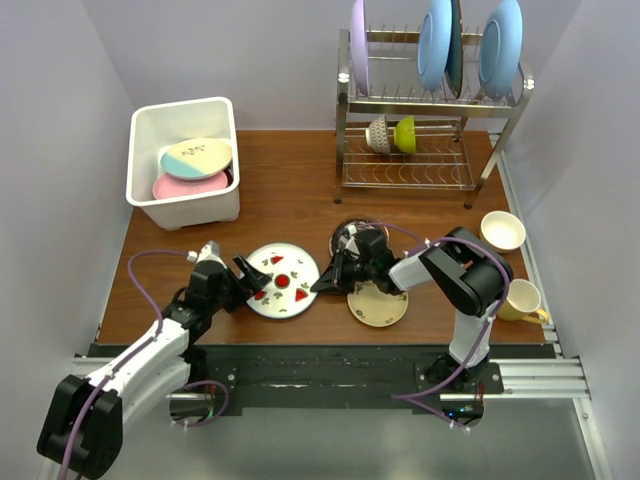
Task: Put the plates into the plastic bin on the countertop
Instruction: Pick up the plate at the center of the board.
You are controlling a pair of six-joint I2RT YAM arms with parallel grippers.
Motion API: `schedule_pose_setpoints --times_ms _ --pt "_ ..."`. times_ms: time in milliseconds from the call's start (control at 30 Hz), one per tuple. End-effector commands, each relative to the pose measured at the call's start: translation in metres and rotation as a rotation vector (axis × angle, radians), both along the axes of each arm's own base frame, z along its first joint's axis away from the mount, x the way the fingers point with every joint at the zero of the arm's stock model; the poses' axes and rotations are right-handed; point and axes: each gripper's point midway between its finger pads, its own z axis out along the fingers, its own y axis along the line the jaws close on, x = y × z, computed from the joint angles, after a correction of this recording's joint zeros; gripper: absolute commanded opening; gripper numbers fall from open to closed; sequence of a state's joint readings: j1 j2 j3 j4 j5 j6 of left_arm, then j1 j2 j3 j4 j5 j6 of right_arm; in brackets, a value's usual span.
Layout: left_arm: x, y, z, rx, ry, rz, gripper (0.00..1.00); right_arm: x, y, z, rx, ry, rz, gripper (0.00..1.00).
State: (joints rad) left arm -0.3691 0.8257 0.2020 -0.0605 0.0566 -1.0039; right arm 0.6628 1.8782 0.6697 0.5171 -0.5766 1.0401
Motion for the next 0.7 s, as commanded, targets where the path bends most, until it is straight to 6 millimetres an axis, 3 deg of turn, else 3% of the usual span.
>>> schedule_pose_setpoints --times_ms 0,300,567,667 --pt "-0.011 -0.007 -0.019 -0.045 -0.008 -0.038 0.88 -0.049 -0.028 -0.066 -0.107 0.157 0.065 0.0" --pt "-0.008 -0.015 0.0 -0.099 -0.121 -0.08 0.75 -0.048 -0.029 -0.062 -0.108 0.134 0.082 0.0" --pt "-0.004 -0.023 0.019 -0.111 -0.156 -0.131 0.55 -0.038 -0.027 -0.038 -0.121 0.068 0.09 0.0" --pt "-0.002 -0.023 0.026 -0.104 -0.165 -0.137 0.54 -0.035 -0.028 -0.029 -0.134 0.037 0.094 0.0"
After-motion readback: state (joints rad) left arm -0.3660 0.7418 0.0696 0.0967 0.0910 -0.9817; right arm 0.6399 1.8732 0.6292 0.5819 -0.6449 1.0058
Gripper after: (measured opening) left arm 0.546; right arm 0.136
